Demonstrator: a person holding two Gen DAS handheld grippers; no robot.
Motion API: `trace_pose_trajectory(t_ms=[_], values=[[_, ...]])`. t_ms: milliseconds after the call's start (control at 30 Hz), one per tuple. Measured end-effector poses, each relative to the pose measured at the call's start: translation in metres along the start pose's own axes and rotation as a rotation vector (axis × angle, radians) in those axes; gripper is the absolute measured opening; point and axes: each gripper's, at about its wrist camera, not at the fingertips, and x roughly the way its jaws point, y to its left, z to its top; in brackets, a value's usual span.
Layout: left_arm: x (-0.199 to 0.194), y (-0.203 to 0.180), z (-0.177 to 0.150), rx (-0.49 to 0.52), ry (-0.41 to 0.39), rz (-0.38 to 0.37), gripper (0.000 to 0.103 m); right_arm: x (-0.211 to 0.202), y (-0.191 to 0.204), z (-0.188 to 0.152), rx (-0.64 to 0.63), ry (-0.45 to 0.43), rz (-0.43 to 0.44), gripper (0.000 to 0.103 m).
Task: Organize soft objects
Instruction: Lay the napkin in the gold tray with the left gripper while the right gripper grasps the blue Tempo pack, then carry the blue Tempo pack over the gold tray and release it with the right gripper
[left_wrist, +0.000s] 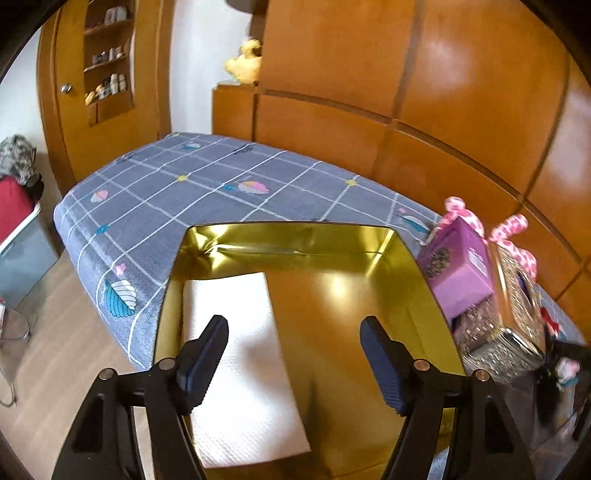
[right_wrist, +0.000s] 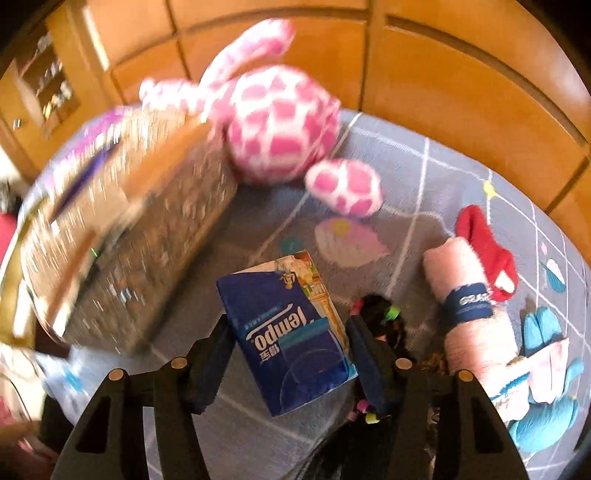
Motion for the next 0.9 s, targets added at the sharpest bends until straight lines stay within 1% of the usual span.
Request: trace_pose_trajectory(t_ms=[100, 200, 267, 333, 367, 400, 533, 633, 767, 900], values=[[-0.006, -0.013, -0.006, 0.039, -0.014, 0.003, 0.079, -0.017, -0.003, 0.012, 0.044, -0.043, 0.027, 0.062], [-0.012, -0.023, -0.011, 0.063, -0.017, -0.006, 0.080, -0.033, 0.008, 0.024, 0.061, -0.099, 0.047, 0.062], [-0.015, -0.028, -0.015, 0.075, -0.019, -0.002, 0.081, -0.045, 0.017, 0.035, 0.064, -0.147, 0.062, 0.062], [-0.019, -0.031, -0.017, 0.085, -0.026, 0.006, 0.085, -0.053, 0.033, 0.045, 0.053, -0.184, 0.077, 0.062], [-0.021, -0.032, -0.018, 0.090, -0.032, 0.010, 0.085, -0.056, 0.039, 0.050, 0.047, -0.195, 0.091, 0.062], [-0.023, -0.033, -0.019, 0.094, -0.037, 0.013, 0.086, -0.052, 0.053, 0.056, 0.041, -0.203, 0.099, 0.062], [-0.030, -0.034, -0.023, 0.110, -0.055, 0.032, 0.089, -0.060, 0.095, 0.071, -0.009, -0.236, 0.151, 0.062], [-0.034, -0.032, -0.025, 0.112, -0.066, 0.047, 0.092, -0.055, 0.133, 0.075, -0.055, -0.247, 0.188, 0.062], [-0.040, -0.026, -0.027, 0.107, -0.083, 0.066, 0.093, -0.049, 0.184, 0.080, -0.139, -0.239, 0.257, 0.062], [-0.044, -0.019, -0.026, 0.090, -0.101, 0.081, 0.095, -0.035, 0.235, 0.074, -0.222, -0.197, 0.311, 0.062]])
